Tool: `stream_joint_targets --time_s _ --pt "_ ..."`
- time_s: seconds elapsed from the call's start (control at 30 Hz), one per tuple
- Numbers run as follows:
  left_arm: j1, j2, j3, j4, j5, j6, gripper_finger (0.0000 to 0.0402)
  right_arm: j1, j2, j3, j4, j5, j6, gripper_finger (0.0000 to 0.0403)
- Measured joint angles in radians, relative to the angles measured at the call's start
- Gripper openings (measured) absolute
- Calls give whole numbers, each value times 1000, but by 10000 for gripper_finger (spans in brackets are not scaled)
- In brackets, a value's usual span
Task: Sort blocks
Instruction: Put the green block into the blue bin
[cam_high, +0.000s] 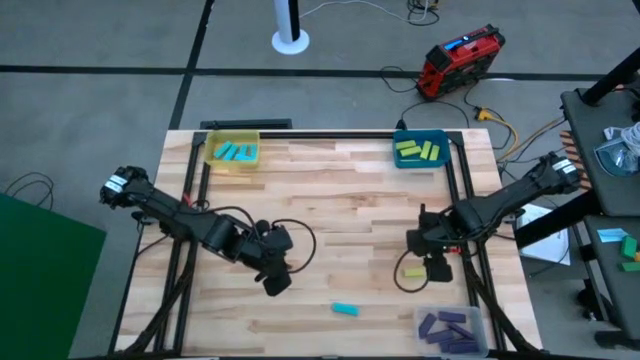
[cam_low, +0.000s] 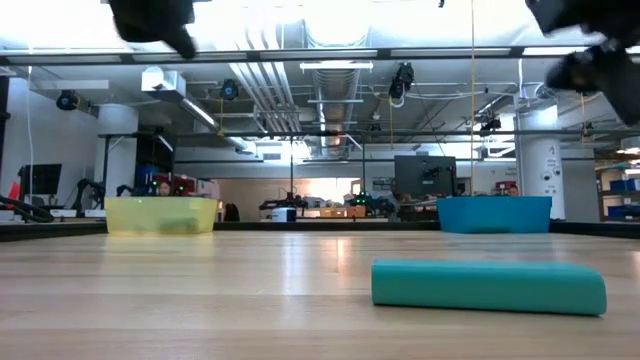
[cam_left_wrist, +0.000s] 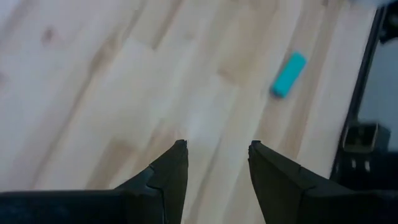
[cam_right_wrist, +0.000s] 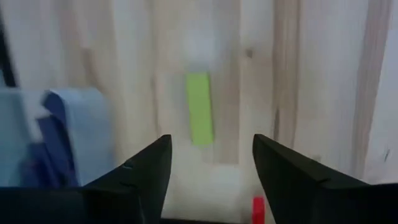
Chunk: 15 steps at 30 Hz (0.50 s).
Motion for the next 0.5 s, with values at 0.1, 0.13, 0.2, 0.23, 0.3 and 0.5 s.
stream_joint_targets --time_s 0.1,0.13,0.2,0.23,0.3,0.5 --pt "12 0 0 41 -61 17 147 0 -22 -75 4 -15 15 223" --pt "18 0 0 56 -77 33 147 -6 -23 -96 13 -14 16 226" --pt "32 0 0 87 -107 85 147 -25 -6 -131 38 -14 20 230" --pt "43 0 0 103 -114 112 147 -31 5 -143 46 -23 23 230" --pt "70 0 0 132 -119 151 147 -34 26 -156 34 -63 21 231" --pt "131 0 19 140 -127 170 147 -33 -1 -134 -27 -167 44 231"
